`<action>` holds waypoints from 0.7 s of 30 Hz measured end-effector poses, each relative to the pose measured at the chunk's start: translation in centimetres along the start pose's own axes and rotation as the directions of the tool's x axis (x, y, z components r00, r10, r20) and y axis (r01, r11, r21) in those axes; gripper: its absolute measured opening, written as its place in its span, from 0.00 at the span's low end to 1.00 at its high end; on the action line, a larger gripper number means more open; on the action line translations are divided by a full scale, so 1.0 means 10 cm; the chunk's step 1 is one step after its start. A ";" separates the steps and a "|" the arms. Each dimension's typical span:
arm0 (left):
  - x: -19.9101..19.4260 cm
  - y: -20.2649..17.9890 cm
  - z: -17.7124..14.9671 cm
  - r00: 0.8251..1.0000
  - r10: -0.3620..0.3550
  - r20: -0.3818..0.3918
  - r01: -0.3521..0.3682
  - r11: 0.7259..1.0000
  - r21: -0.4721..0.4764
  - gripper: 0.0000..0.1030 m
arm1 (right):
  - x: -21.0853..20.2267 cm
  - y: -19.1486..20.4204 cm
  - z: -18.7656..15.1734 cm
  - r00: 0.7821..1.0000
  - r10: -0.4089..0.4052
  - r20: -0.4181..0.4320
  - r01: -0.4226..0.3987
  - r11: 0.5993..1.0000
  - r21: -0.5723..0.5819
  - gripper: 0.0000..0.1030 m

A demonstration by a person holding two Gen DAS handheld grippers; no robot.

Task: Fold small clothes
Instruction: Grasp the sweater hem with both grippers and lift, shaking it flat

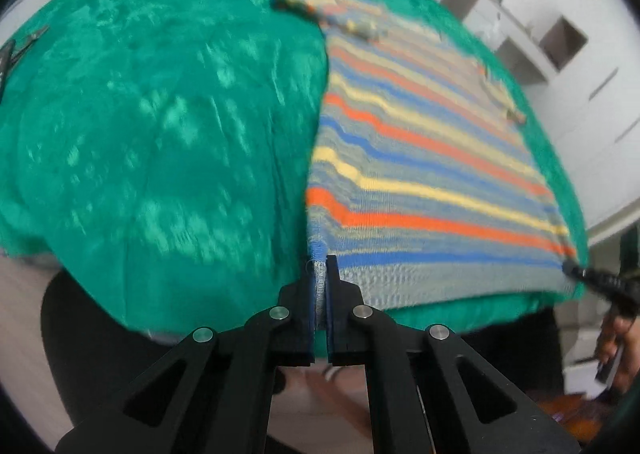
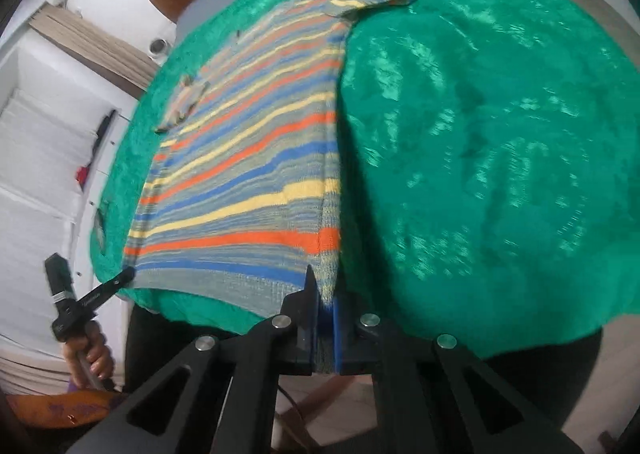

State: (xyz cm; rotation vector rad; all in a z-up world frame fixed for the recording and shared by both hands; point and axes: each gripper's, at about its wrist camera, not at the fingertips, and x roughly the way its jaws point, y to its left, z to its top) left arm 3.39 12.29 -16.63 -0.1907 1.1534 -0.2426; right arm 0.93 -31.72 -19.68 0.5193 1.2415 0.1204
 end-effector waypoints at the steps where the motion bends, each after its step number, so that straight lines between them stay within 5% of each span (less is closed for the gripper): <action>1: 0.10 -0.01 -0.04 1.000 0.019 -0.016 -0.019 1.000 0.011 0.01 | 0.09 -0.05 0.00 1.000 -0.023 -0.017 0.023 1.000 0.005 0.04; 10: 0.47 -0.10 0.00 0.995 0.094 -0.038 -0.094 0.995 0.018 0.05 | 0.49 -0.17 0.01 0.996 -0.072 -0.057 0.073 0.997 0.017 0.04; 13: 0.45 -0.23 -0.01 0.989 0.142 -0.037 -0.140 0.989 0.046 0.23 | 0.39 -0.13 0.01 0.994 -0.056 -0.093 0.057 0.998 0.006 0.20; 15: 0.33 -0.26 -0.03 0.987 0.160 -0.025 -0.159 0.986 0.054 0.48 | 0.23 -0.09 0.04 0.991 -0.084 -0.106 0.080 0.996 -0.042 0.30; 17: 0.15 -0.26 -0.04 0.983 0.182 0.029 -0.183 0.981 0.055 0.57 | -0.03 -0.08 0.16 0.983 -0.172 -0.062 0.164 0.980 -0.115 0.36; 21: -0.19 -0.25 0.10 0.965 0.216 0.148 -0.223 0.974 0.034 0.64 | -0.47 0.16 0.81 0.931 -0.331 0.153 0.362 0.892 -0.272 0.49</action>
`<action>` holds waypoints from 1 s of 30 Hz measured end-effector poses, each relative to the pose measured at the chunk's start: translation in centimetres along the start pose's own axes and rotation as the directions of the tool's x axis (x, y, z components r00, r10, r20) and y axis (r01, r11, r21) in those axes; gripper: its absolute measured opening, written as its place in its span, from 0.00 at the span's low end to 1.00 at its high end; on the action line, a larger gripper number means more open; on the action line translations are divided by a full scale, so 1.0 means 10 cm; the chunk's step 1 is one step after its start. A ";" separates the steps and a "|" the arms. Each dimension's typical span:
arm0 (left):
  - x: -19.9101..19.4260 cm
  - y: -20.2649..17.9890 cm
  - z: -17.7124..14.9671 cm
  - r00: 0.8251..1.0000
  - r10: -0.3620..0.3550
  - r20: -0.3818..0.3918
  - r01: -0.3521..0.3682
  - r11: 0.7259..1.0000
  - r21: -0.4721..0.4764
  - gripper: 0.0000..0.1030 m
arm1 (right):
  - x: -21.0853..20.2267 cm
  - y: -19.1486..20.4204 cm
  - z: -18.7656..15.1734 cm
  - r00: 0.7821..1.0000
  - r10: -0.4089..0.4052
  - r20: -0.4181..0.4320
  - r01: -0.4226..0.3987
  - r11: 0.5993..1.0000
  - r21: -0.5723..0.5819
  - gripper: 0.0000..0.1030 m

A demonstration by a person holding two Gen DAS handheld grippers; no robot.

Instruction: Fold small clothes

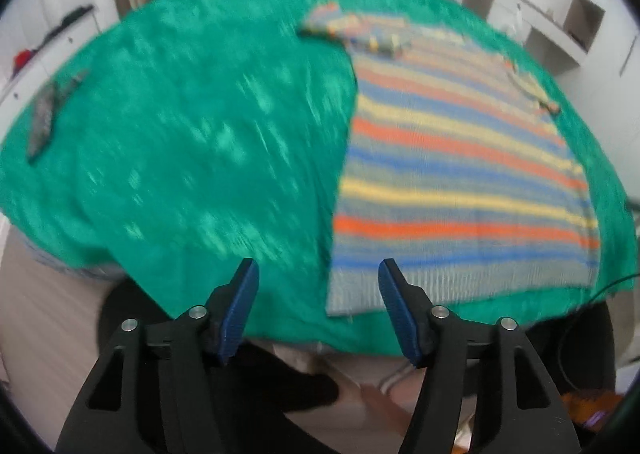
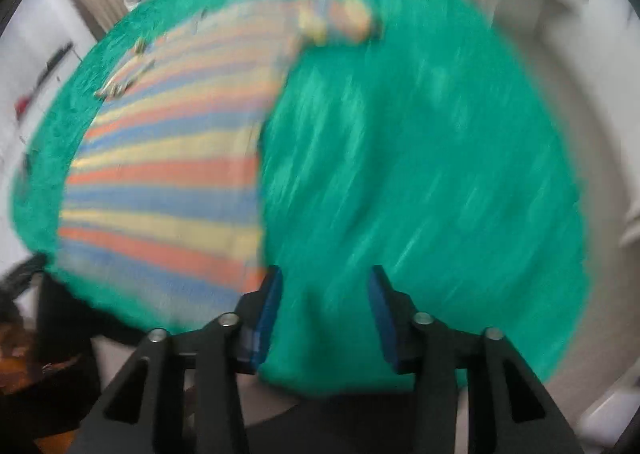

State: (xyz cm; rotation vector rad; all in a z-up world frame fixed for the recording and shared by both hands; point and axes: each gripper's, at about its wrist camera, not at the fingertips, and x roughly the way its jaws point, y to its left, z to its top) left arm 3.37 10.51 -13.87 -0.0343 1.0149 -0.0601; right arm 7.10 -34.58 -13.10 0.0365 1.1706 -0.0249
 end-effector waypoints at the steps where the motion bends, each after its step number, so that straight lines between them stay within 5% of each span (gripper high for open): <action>1: -0.04 0.01 0.06 1.000 0.003 0.019 -0.003 1.000 -0.010 0.64 | -0.03 -0.01 0.25 0.999 -0.013 0.049 0.015 0.999 -0.038 0.52; 5: -0.19 0.01 0.28 0.997 -0.003 0.082 0.007 0.999 -0.048 0.67 | 0.39 0.33 1.18 0.987 -0.003 0.161 0.035 0.980 -0.198 0.63; 9: -0.35 -0.01 0.30 0.995 0.008 0.103 -0.002 0.998 -0.064 0.69 | 1.34 0.62 1.81 0.992 -0.041 0.122 0.073 0.959 -0.274 0.61; 11: -0.40 0.03 0.27 0.994 0.026 0.105 -0.018 0.997 -0.078 0.72 | 1.70 0.60 1.94 0.995 -0.062 0.081 0.081 0.965 -0.250 0.52; 13: -0.44 0.10 0.20 0.993 0.054 0.103 -0.045 0.995 -0.091 0.73 | 1.89 0.44 2.01 0.997 -0.065 0.049 0.073 0.980 -0.187 0.13; 16: -0.40 0.24 0.11 0.994 0.086 0.069 -0.076 0.989 -0.130 0.73 | 1.68 -0.06 2.03 0.993 -0.015 0.120 0.015 1.000 0.005 0.06; 21: -0.22 0.28 0.09 0.999 0.035 0.012 -0.032 0.983 -0.183 0.73 | 1.25 -1.25 1.71 0.983 -0.110 0.145 0.064 0.955 0.291 0.05; 25: -0.10 0.04 0.20 1.000 -0.030 -0.010 0.028 0.988 -0.155 0.72 | 1.23 -1.82 1.36 0.985 -0.150 0.079 0.111 0.922 0.371 0.05; 30: -0.15 -0.25 0.29 0.999 -0.038 0.004 0.038 0.996 -0.080 0.72 | 1.29 -1.93 1.17 0.989 -0.130 0.064 0.091 0.900 0.426 0.05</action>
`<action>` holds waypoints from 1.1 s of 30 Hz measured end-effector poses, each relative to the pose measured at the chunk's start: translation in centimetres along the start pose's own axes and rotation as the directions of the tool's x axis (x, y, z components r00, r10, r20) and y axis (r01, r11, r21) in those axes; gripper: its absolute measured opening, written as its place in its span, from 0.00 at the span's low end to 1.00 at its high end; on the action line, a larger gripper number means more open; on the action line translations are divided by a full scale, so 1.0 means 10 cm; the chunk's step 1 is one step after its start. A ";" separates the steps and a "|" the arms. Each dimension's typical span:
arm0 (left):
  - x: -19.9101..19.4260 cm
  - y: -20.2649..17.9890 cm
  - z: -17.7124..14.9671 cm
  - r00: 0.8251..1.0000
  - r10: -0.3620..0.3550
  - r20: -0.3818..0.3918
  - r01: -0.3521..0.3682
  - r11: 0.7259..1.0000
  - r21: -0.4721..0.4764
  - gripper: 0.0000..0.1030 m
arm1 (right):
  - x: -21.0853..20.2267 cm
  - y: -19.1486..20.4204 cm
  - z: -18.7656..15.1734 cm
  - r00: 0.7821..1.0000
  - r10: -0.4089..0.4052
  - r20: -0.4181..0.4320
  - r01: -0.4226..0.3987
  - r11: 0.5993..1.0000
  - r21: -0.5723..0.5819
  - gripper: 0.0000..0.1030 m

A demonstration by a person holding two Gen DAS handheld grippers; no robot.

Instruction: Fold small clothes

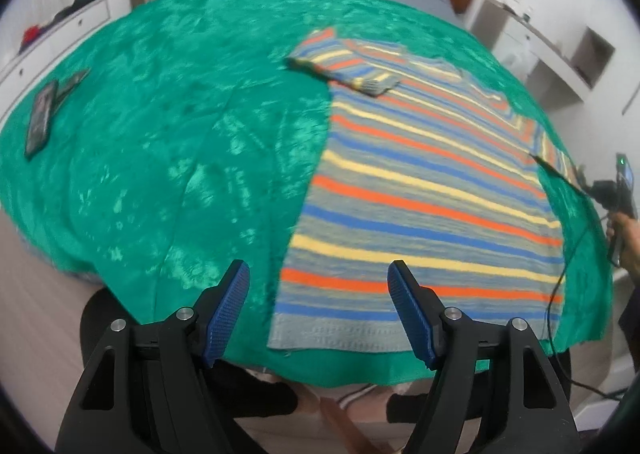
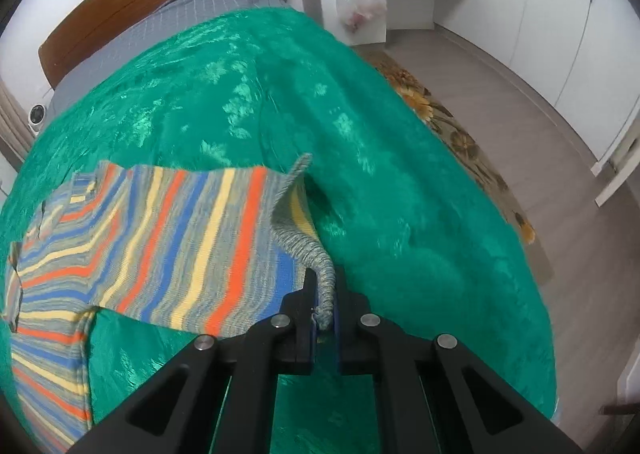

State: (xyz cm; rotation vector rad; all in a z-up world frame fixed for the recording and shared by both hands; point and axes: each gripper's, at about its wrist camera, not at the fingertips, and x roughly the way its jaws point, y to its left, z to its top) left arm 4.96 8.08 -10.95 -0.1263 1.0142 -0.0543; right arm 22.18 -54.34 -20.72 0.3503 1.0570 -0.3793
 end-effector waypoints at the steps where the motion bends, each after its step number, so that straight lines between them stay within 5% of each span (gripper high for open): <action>1: -0.03 -0.01 -0.01 1.000 0.003 0.005 -0.003 1.000 0.006 0.72 | 0.03 -0.04 -0.01 1.000 -0.003 -0.002 0.003 1.000 0.022 0.04; 5: -0.11 0.15 -0.05 0.999 0.033 0.017 -0.033 0.999 -0.024 0.71 | 0.18 -0.22 -0.09 0.999 0.020 -0.029 -0.015 0.989 0.148 0.04; 9: -0.11 0.39 -0.11 0.998 0.064 -0.004 -0.065 0.995 -0.076 0.66 | 0.15 -0.27 -0.10 0.999 0.038 -0.032 -0.032 0.988 0.151 0.04; 13: -0.08 0.49 -0.16 0.996 0.088 -0.017 -0.090 0.993 -0.079 0.66 | 0.12 -0.54 -0.12 0.990 0.134 -0.045 -0.118 0.958 0.262 0.05; 19: -0.04 0.36 -0.06 0.996 0.090 0.003 -0.090 0.996 -0.014 0.72 | -0.24 -0.64 -0.06 0.998 0.053 0.014 -0.055 0.975 0.215 0.13; 21: 0.01 0.26 0.05 0.997 0.071 0.012 -0.072 0.997 0.023 0.74 | -0.35 -0.48 -0.03 0.995 0.085 0.046 -0.090 0.986 0.138 0.13; 25: 0.09 0.05 0.44 0.999 0.018 0.048 -0.023 0.995 0.099 0.77 | -0.28 -0.14 -0.10 0.980 0.197 0.028 -0.198 0.980 0.031 0.51; 28: 0.13 -0.05 0.82 0.997 -0.009 0.081 -0.003 0.990 0.140 0.83 | -0.05 -0.07 -0.29 0.991 0.124 -0.053 -0.124 0.992 0.000 0.50; 33: 0.44 -0.40 1.36 0.992 -0.015 0.122 -0.026 0.943 0.333 0.84 | -0.42 -0.08 -0.68 0.988 0.153 0.030 -0.154 0.988 0.013 0.50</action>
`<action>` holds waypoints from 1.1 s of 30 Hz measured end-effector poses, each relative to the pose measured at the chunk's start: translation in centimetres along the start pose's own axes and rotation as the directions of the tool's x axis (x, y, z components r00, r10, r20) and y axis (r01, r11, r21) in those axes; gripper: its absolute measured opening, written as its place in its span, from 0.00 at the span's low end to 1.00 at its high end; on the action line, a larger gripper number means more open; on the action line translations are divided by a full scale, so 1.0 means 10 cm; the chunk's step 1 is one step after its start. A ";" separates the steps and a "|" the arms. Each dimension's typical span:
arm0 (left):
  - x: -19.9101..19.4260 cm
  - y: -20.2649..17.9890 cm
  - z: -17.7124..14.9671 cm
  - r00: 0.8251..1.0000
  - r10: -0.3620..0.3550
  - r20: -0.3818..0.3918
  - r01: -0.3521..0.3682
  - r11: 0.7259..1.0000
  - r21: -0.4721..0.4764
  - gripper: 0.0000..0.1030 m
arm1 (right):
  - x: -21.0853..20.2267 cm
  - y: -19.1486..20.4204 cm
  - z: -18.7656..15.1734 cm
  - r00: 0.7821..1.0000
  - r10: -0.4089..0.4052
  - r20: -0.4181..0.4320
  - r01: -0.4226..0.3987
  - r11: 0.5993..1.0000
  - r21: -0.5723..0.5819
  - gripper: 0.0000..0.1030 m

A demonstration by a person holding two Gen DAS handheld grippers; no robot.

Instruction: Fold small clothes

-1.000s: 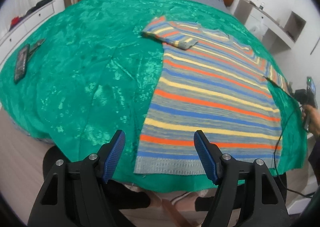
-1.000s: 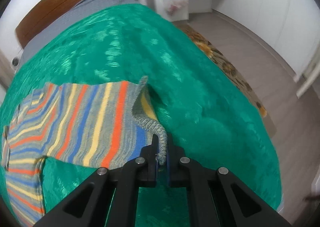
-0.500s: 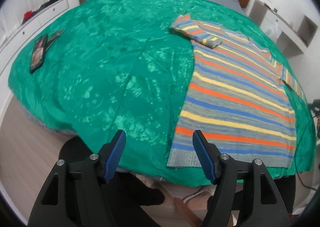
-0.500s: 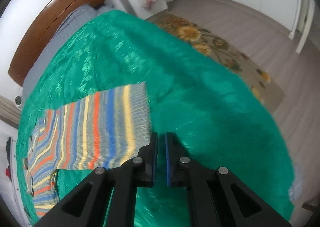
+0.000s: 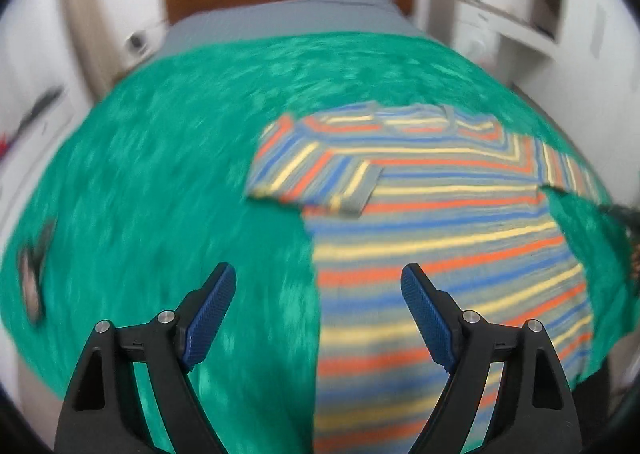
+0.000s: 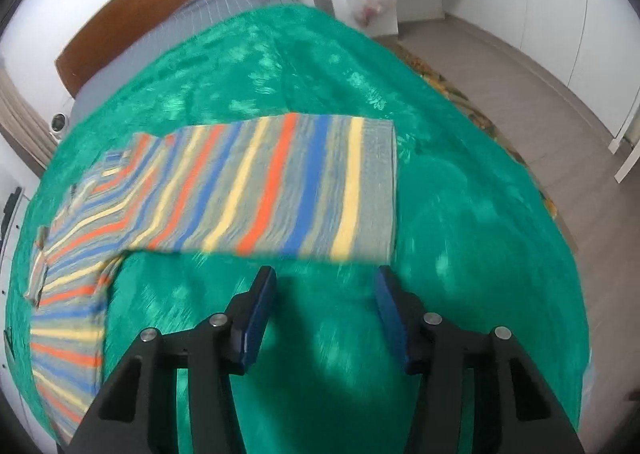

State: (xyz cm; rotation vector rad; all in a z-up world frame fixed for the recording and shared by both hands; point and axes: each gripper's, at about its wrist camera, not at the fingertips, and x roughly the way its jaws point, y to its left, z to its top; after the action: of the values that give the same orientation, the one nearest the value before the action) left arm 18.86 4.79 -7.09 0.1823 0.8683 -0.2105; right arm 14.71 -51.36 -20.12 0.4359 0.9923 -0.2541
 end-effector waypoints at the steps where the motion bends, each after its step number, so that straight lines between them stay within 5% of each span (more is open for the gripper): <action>1: 0.15 -0.10 0.09 1.000 -0.014 -0.016 0.015 0.997 0.075 0.84 | -0.10 0.02 -0.11 1.000 0.021 0.008 -0.021 1.000 0.004 0.50; 5: 0.88 -0.43 0.34 0.995 -0.005 -0.100 0.040 0.933 0.357 0.75 | -0.48 0.07 -0.60 0.996 0.083 0.019 -0.083 0.996 0.020 0.50; 8: 1.33 -0.42 0.47 0.986 0.030 -0.162 0.037 0.917 0.396 0.70 | -0.70 0.08 -0.90 0.996 0.086 0.025 -0.086 0.996 0.021 0.50; 10: 1.51 -0.35 0.51 0.981 0.029 -0.193 0.047 0.926 0.375 0.63 | -0.82 0.09 -1.06 0.997 0.073 0.029 -0.074 0.997 0.023 0.50; 12: 1.70 -0.20 0.55 0.966 -0.031 -0.256 0.105 0.954 0.282 0.27 | -0.88 0.11 -1.19 0.998 0.055 0.029 -0.056 0.998 0.022 0.50; 14: 1.73 -0.10 0.57 0.958 -0.082 -0.274 0.141 0.969 0.203 0.09 | -0.92 0.14 -1.26 0.999 0.044 0.029 -0.044 0.999 0.013 0.50; 17: 1.56 0.08 0.62 0.968 -0.113 -0.225 0.144 0.982 0.125 0.07 | -0.99 0.20 -1.31 0.999 0.033 0.043 -0.034 0.999 0.006 0.50; 19: 1.32 0.40 0.72 0.978 -0.155 -0.141 0.155 0.988 -0.014 0.07 | -1.06 0.27 -1.31 0.997 0.039 0.066 -0.040 0.999 0.007 0.50; 21: 1.06 0.90 0.78 0.987 -0.158 -0.041 0.146 0.965 -0.218 0.07 | -1.11 0.37 -1.30 0.995 0.058 0.086 -0.058 0.998 0.000 0.50; 25: 0.82 2.04 0.57 1.000 -0.007 0.002 0.007 0.802 -0.598 0.07 | -1.10 0.64 -1.29 0.990 0.108 0.094 -0.104 0.994 -0.041 0.52; 26: 0.82 2.27 0.45 0.997 0.061 -0.036 -0.070 0.770 -0.634 0.07 | -1.07 0.70 -1.30 0.989 0.119 0.089 -0.115 0.992 -0.048 0.52; 29: 0.88 2.57 0.16 0.989 0.100 -0.108 -0.147 0.710 -0.689 0.06 | -0.96 0.84 -1.35 0.986 0.150 0.067 -0.147 0.988 -0.051 0.52; 33: 1.01 2.58 -0.12 0.973 0.134 -0.186 -0.226 0.692 -0.685 0.05 | -0.89 0.96 -1.44 0.982 0.181 0.053 -0.179 0.983 -0.038 0.52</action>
State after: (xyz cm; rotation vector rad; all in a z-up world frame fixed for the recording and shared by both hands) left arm 30.97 28.82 -13.73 -0.4498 0.9910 0.3366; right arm 3.08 -36.07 -17.01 0.4826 0.8948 -0.0865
